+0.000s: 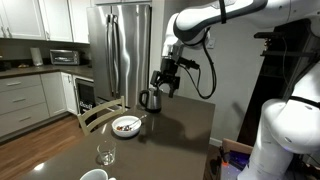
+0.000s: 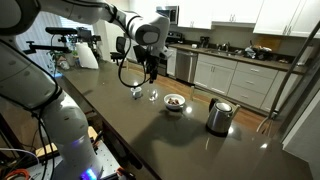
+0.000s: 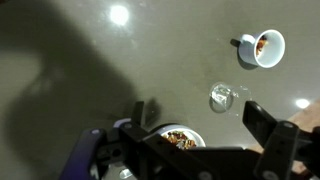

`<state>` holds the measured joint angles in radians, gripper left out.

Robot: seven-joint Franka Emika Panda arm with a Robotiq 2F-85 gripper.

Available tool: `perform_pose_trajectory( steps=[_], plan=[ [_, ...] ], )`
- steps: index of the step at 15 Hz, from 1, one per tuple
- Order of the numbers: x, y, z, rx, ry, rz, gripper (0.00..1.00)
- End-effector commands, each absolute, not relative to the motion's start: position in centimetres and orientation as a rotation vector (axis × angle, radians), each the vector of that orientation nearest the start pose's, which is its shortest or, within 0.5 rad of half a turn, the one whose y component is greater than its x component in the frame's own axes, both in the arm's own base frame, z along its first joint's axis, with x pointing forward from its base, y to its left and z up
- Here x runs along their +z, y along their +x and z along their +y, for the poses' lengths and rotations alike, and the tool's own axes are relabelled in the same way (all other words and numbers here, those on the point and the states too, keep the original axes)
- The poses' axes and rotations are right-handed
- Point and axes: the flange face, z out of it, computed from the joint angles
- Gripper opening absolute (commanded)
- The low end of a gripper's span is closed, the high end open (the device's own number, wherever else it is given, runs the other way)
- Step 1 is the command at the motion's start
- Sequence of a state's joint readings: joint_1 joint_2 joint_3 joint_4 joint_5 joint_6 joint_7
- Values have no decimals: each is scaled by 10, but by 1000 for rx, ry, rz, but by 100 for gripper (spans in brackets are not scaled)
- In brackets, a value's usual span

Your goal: Use the spoon to put some of the contents in the white bowl into the glass

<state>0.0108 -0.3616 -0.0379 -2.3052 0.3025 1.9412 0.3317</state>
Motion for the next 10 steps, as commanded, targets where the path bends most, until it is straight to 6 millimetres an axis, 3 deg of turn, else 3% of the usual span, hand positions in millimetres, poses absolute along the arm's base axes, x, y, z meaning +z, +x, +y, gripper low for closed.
perform_pose_trajectory(
  steps=[1,10],
  plan=[
    [464,453,-20,-44,-2616,706,100],
    [394,506,-32,-303,-2671,704,100]
  ],
)
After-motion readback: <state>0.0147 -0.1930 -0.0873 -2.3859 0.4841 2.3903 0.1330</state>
